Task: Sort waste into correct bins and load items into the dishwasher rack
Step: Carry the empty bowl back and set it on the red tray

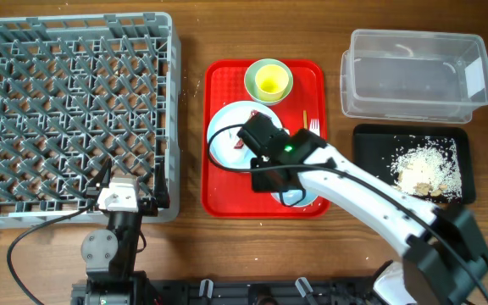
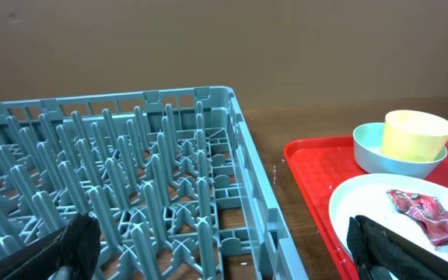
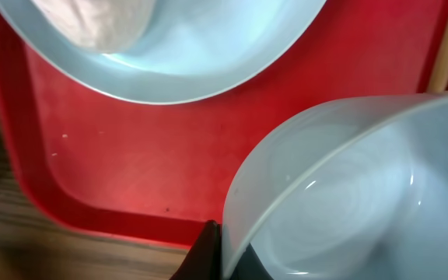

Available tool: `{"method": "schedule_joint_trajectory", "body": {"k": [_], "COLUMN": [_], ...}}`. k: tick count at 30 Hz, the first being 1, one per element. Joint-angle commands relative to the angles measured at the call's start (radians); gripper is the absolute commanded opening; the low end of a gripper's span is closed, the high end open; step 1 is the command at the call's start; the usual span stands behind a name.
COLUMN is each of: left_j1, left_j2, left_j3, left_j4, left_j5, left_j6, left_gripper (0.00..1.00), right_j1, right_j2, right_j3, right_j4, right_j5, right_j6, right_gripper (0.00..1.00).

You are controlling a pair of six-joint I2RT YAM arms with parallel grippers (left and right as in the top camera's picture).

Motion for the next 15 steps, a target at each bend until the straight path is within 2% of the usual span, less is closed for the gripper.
{"method": "schedule_joint_trajectory", "body": {"k": [1,3,6,9,11,12,15], "left_j1": [-0.005,-0.005,-0.005,-0.005,-0.005,-0.005,-0.005], "left_j2": [-0.005,-0.005,-0.005,-0.005,-0.005,-0.005,-0.005], "left_j3": [-0.005,-0.005,-0.005,-0.005,-0.005,-0.005,-0.005], "left_j4": [-0.004,-0.004,-0.004,-0.004,-0.004,-0.004,-0.004], "left_j5": [0.012,0.012,0.012,0.012,0.012,0.012,0.012], "left_j6": [0.015,0.015,0.015,0.015,0.015,0.015,0.015], "left_gripper": [1.00,1.00,1.00,1.00,1.00,1.00,1.00], "right_j1": [0.005,0.005,0.005,0.005,0.005,0.005,0.005], "right_j2": [0.051,0.063,0.063,0.063,0.063,0.063,0.060], "right_j3": [0.005,0.005,0.005,0.005,0.006,0.006,0.022], "right_j4": [0.006,0.013,0.022,0.023,0.024,0.026,0.016], "right_j5": [-0.037,-0.045,-0.089,-0.120,-0.172,-0.190,-0.233], "right_j6": [0.018,0.017,-0.012,-0.016,-0.026,-0.038,-0.048], "right_gripper": [0.04,0.05,0.18,0.21,0.38,0.43,0.46]}}
